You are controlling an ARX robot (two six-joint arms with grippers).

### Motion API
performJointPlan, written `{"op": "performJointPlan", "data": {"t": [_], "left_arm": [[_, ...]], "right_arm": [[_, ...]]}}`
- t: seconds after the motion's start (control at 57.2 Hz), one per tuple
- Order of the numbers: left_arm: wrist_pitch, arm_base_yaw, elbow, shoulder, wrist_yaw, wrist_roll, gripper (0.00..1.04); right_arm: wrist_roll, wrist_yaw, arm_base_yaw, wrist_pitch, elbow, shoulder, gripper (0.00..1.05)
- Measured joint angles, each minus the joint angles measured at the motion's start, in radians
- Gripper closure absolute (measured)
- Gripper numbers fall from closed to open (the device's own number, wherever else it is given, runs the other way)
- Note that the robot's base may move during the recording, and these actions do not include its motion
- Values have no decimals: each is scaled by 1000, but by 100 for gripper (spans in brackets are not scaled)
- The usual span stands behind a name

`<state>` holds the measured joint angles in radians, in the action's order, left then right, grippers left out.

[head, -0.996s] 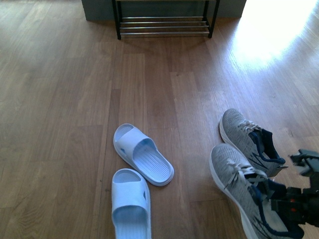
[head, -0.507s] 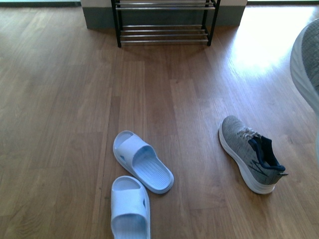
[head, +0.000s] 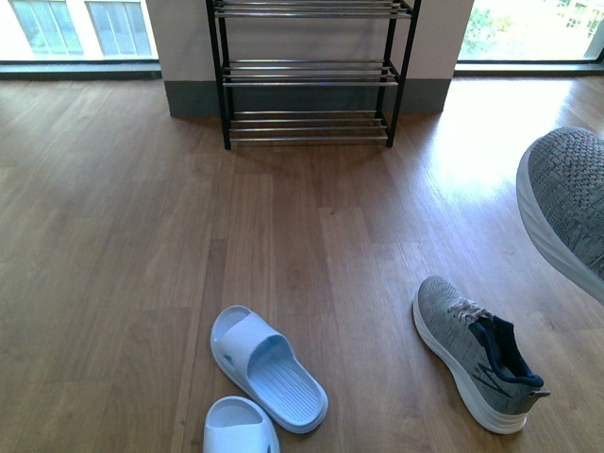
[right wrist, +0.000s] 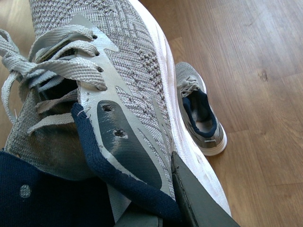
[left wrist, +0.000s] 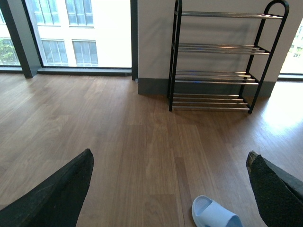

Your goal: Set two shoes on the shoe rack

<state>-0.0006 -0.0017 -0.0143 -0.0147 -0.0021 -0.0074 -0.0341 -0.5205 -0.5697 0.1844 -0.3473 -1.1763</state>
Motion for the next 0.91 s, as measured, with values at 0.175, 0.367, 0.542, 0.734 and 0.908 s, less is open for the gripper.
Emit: {"op": "performJointPlan", "data": {"t": [0.175,0.367,0.542,0.734,0.908], "left_arm": [[0,0,0,0,-1,0,9],[0,0,0,0,-1,0,9],[0,0,0,0,1,0,9],[1,0,0,0,2,0,9],[0,0,0,0,4,0,9]], "right_arm": [[0,-9,0,-2,1,2,104],[0,-5,0,-2,1,2,104],[0,-1,0,-2,1,1,104],[0,-4,0,-2,1,1,104],[0,-1,-1,-1,1,1,104]]}}
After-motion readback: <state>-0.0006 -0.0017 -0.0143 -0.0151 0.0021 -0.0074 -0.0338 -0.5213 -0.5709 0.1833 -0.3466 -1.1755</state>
